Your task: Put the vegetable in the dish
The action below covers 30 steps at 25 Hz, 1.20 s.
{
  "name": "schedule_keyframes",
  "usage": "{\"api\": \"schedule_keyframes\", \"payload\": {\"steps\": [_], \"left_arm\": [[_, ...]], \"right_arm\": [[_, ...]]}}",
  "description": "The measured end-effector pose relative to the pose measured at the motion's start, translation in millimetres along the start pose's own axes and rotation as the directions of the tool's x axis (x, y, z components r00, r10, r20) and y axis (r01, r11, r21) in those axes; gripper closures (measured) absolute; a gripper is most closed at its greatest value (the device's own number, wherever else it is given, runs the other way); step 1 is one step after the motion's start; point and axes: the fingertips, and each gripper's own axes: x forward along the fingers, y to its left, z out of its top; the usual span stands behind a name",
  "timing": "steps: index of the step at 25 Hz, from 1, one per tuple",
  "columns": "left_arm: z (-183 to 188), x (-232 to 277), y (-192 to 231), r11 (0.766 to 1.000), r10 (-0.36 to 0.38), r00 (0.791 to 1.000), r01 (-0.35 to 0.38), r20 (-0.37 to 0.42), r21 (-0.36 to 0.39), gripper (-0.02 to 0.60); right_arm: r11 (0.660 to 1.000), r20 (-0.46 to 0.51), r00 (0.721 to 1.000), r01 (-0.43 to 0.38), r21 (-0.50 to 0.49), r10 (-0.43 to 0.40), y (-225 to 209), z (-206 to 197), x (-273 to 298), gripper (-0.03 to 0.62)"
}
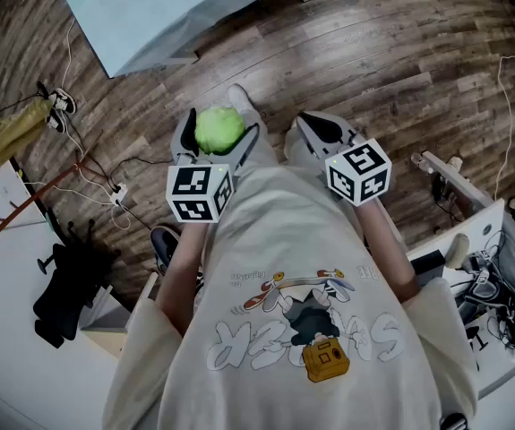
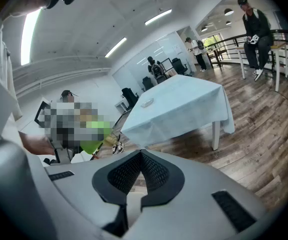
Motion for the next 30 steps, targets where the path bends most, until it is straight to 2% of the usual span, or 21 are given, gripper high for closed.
{"api": "schedule_keyframes", "payload": {"steps": [5,8,11,16,18,23,26,30], "left_arm": [[-9,-43,-72,0.995,-0.101,0.995,0.101,0.008,-0.023,0.044],[-15,-71,-76,0.994,-0.108,0.993,0.109,0.046,-0.017,0.044],[-19,-99,-43,0.999,-0.043,0.995,0.046,0.089,-0.027,0.044],[-33,-161,27,0.992,0.083,0.984,-0.066,0.159,-0.105,0.044],[-44,-191,62,0.982,0.139,0.973,-0.111,0.186,-0.152,0.044],[-84,-238,144,0.941,0.243,0.947,-0.177,0.21,-0.289,0.044],[-103,-257,164,0.927,0.239,0.95,-0.161,0.203,-0.338,0.044],[-109,-261,182,0.929,0.222,0.955,-0.145,0.198,-0.341,0.045]], "right_arm": [[0.998,-0.007,0.999,0.034,-0.052,-0.034,41,-19,-64,0.574],[0.994,0.0,1.0,0.006,-0.105,-0.006,75,-17,-60,0.574],[0.991,-0.009,0.999,-0.041,-0.126,0.04,114,-14,-28,0.573],[0.985,-0.005,0.992,-0.123,-0.122,0.123,178,1,23,0.572],[0.984,-0.002,0.992,-0.127,-0.123,0.128,201,4,43,0.572],[0.965,0.001,0.994,-0.103,-0.242,0.107,249,23,99,0.572],[0.967,0.006,0.997,-0.077,-0.242,0.081,268,23,106,0.572],[0.971,-0.018,0.999,-0.051,-0.232,0.048,273,18,115,0.572]]}}
